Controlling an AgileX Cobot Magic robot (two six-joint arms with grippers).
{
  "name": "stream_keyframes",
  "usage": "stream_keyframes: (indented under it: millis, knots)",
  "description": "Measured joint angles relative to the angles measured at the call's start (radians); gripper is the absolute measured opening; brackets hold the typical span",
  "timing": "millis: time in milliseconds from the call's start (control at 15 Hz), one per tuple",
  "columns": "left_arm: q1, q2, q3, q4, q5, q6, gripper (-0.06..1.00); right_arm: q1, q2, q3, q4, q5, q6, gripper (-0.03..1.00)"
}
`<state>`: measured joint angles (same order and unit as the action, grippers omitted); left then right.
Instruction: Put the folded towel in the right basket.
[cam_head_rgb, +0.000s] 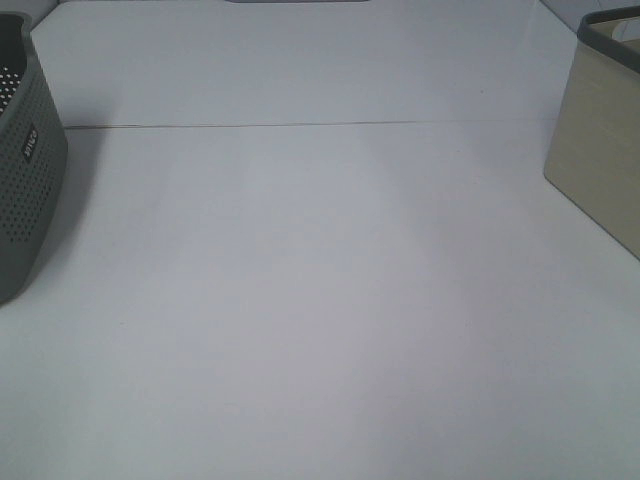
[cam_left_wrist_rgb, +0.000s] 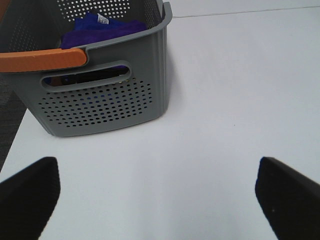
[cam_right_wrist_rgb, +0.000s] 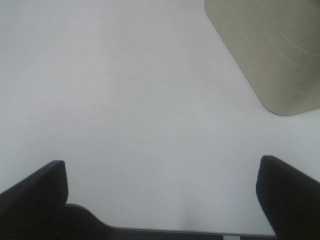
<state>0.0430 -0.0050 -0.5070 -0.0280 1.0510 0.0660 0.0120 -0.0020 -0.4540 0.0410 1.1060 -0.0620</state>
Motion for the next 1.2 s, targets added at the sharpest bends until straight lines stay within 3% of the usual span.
stream_keyframes:
  millis: [1200]
  knots:
    - [0.0,0.0,0.0,0.0,0.0,0.0,0.99,0.001,0.0,0.0,0.007,0.0,0.002,0.98]
